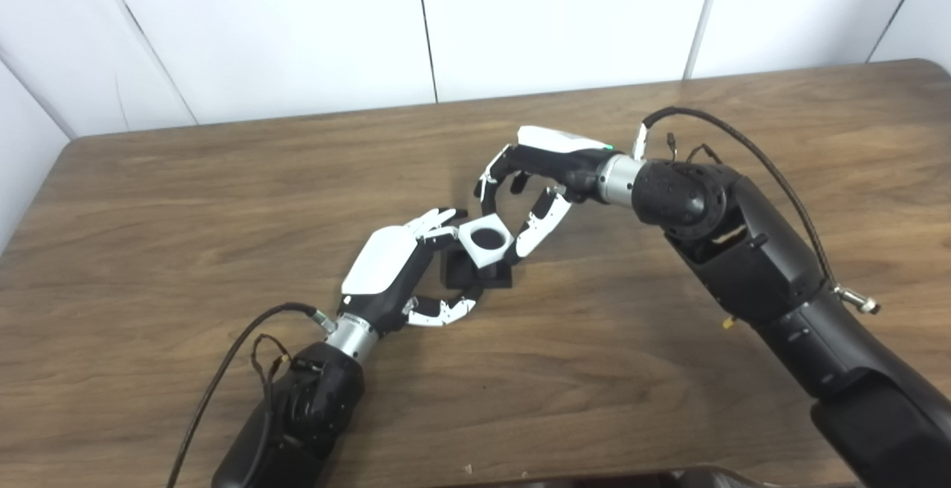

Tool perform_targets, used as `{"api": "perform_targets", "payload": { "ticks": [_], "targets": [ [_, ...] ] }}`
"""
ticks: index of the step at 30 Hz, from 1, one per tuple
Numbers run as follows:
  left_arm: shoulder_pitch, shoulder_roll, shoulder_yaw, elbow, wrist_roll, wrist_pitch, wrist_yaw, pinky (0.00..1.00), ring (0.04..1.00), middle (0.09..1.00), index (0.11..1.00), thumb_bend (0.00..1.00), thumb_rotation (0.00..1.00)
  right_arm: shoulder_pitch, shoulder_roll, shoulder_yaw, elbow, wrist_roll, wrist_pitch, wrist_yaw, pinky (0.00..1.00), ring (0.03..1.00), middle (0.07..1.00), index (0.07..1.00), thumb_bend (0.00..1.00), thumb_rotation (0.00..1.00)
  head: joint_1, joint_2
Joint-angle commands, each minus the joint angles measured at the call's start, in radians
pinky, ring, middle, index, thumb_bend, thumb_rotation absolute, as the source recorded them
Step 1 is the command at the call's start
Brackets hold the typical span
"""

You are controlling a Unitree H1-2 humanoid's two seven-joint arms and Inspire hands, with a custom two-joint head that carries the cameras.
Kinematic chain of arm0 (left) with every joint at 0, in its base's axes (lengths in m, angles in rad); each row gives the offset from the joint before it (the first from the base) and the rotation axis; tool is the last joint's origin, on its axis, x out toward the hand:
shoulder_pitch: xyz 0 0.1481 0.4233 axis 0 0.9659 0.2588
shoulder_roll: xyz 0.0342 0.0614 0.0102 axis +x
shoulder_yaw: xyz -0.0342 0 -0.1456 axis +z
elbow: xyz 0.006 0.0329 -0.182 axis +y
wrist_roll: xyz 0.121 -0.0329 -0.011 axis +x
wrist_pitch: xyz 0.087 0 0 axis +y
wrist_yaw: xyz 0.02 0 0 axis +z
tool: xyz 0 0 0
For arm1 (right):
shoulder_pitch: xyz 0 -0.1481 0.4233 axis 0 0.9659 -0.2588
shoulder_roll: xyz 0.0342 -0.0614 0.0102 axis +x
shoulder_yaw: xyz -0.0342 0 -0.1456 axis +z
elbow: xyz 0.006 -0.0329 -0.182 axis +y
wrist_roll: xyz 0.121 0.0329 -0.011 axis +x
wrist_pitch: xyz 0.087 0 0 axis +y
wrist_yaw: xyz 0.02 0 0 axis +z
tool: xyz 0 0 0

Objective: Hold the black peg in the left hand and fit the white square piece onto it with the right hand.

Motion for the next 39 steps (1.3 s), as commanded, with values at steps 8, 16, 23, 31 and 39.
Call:
{"api": "perform_targets", "payload": {
  "ticks": [8, 16, 23, 31, 39],
  "targets": [
    [0.047, 0.010, -0.034, 0.021, 0.005, 0.018, -0.069, 0.89, 0.938, 0.916, 0.645, 0.85, 0.24, -0.045, -0.022, -0.026, -0.018, 0.009, -0.033, -0.021, 0.73, 0.826, 0.777, 0.480, 0.52, 0.13, 0.002, 0.004],
    [0.048, 0.007, -0.036, 0.017, 0.005, 0.020, -0.071, 0.89, 0.938, 0.916, 0.644, 0.85, 0.24, -0.042, -0.021, -0.026, -0.007, 0.010, -0.047, -0.028, 0.72, 0.817, 0.772, 0.480, 0.52, 0.13, 0.004, 0.006],
    [0.050, 0.005, -0.037, 0.012, 0.009, 0.027, -0.073, 0.88, 0.935, 0.916, 0.644, 0.85, 0.25, -0.045, -0.010, -0.031, 0.010, 0.016, -0.054, -0.040, 0.73, 0.819, 0.771, 0.480, 0.52, 0.13, 0.005, 0.009],
    [0.053, 0.003, -0.039, 0.002, 0.005, 0.038, -0.078, 0.89, 0.935, 0.917, 0.649, 0.85, 0.24, -0.041, 0.005, -0.027, 0.023, 0.010, -0.053, -0.062, 0.73, 0.813, 0.764, 0.480, 0.52, 0.13, 0.009, 0.012],
    [0.058, 0.007, -0.040, -0.009, 0.005, 0.051, -0.086, 0.89, 0.938, 0.919, 0.649, 0.85, 0.24, -0.040, 0.001, -0.019, 0.018, 0.001, -0.042, -0.056, 0.73, 0.825, 0.769, 0.481, 0.52, 0.13, 0.008, 0.017]
  ]
}}
